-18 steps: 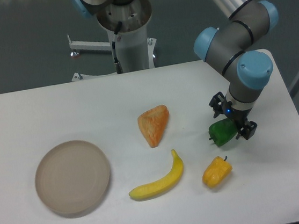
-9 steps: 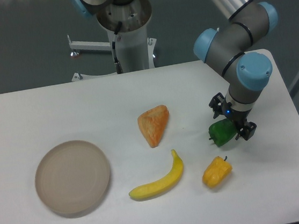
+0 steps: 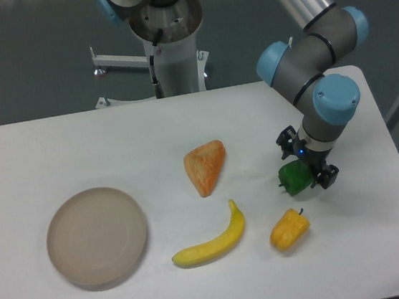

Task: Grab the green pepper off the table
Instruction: 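Align the open gripper above the green pepper, then lower the gripper onto the green pepper and close it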

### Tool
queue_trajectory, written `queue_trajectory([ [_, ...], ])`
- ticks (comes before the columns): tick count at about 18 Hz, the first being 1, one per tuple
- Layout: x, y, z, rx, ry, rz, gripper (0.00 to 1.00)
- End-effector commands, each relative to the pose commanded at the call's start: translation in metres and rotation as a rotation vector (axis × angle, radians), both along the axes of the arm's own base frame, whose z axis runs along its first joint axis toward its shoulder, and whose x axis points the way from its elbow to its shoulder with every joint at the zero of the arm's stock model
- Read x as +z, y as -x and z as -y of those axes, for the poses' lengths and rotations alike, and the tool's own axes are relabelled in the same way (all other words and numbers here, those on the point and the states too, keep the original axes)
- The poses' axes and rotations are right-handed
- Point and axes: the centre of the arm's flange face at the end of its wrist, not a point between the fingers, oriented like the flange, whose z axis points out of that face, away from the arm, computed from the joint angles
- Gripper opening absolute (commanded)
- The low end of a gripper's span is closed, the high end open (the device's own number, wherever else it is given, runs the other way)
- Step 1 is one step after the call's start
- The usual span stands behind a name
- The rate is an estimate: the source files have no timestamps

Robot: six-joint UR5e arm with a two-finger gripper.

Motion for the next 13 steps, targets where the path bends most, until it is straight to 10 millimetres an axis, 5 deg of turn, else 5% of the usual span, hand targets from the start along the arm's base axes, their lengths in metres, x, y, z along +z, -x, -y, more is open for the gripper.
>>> queue_trajectory([
  [6, -0.0018, -0.0015, -0.0001, -0.005, 0.001, 0.001, 0.99],
  [13, -0.0014, -0.0015, -0.0003, -0.003, 0.001, 0.003, 0.65],
])
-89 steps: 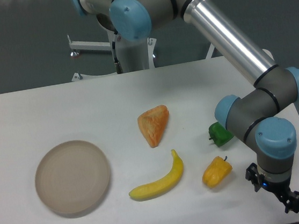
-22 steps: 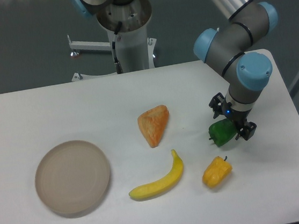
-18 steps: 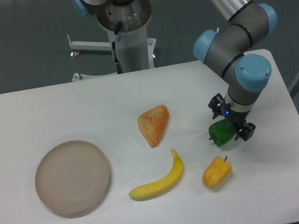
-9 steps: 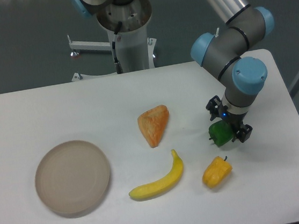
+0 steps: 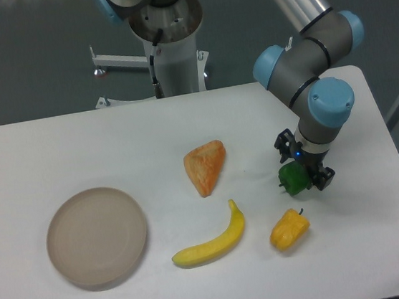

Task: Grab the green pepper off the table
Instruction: 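Lower the gripper onto the green pepper and close it, then lift the grasped green pepper off the table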

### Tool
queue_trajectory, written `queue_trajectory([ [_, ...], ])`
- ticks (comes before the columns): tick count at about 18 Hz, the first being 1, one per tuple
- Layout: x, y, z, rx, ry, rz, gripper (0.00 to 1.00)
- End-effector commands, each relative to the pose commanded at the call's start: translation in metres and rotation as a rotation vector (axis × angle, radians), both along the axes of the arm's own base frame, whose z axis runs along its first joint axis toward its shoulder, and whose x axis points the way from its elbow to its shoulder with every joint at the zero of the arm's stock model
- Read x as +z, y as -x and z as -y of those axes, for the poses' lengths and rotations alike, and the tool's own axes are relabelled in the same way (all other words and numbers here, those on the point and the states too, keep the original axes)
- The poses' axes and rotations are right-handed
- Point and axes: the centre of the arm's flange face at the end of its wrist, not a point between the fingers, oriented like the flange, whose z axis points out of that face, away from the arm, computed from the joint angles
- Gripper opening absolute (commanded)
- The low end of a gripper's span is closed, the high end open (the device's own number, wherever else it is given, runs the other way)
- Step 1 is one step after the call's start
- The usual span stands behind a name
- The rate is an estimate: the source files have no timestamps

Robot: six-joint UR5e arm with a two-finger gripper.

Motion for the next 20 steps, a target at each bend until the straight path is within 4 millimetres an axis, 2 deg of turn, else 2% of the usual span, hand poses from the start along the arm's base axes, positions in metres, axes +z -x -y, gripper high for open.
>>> queue_trajectory([
  [4, 0.002, 0.001, -0.001, -0.003, -0.003, -0.004, 0.55],
  [6, 0.008, 0.003, -0.003, -0.002, -0.008, -0.012, 0.55],
  [15, 0.074, 0.033, -0.025, -0.035, -0.088, -0.122, 0.53],
  [20, 0.094, 0.046, -0.034, -0.034, -0.106, -0.155, 0.53],
])
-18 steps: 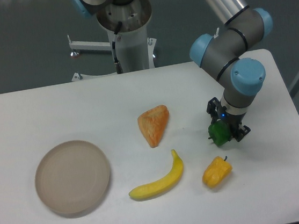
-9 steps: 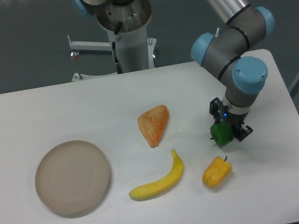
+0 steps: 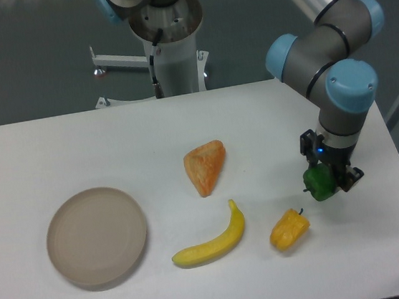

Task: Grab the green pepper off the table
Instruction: 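Lift the grasped green pepper off the table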

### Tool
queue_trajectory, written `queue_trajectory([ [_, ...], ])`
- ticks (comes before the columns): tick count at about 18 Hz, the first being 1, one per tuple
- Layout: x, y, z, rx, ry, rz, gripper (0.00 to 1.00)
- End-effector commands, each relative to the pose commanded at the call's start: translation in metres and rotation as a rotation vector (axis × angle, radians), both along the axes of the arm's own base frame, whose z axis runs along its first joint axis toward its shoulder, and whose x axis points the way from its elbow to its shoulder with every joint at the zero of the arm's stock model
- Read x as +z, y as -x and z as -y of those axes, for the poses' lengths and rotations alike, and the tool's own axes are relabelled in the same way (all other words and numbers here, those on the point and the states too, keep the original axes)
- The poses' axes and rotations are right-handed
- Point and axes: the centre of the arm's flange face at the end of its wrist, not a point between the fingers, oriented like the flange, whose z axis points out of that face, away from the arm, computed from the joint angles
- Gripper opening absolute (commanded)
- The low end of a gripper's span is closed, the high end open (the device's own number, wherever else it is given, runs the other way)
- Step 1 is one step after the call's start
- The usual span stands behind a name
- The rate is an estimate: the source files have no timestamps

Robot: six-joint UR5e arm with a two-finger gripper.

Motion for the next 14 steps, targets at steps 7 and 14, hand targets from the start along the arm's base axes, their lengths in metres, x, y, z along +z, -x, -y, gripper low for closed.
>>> queue_trajectory([
  [7, 0.0058, 0.0083, -0.0034, -0.003, -0.001, -0.027, 0.53],
  [14, 0.0043, 0.0089, -0.0039, -0.003, 0.000, -0.026, 0.53],
])
